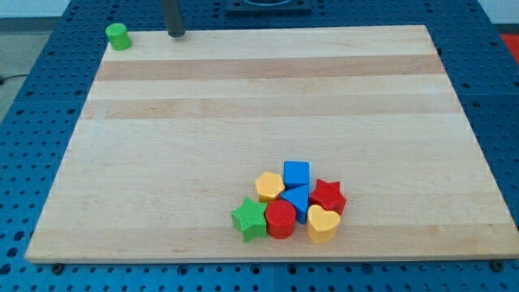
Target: Move the green circle slightly to the right
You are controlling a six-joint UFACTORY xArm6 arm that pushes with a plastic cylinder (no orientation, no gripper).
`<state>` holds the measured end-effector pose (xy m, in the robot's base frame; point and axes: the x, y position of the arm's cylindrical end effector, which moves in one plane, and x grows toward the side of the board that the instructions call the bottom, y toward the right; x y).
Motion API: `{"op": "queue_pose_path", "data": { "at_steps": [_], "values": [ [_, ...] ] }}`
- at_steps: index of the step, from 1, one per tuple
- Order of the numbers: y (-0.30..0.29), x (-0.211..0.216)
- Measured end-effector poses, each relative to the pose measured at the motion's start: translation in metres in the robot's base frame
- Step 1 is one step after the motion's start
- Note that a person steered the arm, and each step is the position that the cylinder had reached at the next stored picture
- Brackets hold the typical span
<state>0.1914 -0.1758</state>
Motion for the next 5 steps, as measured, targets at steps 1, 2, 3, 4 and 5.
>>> {"op": "queue_pose_path", "data": {
  "at_steps": [1,2,3,4,5],
  "values": [
    [-0.009,0.000],
    [-0.015,0.000],
    [-0.015,0.043],
    [-0.129,0.072],
    [-0.129,0.072]
  ]
}}
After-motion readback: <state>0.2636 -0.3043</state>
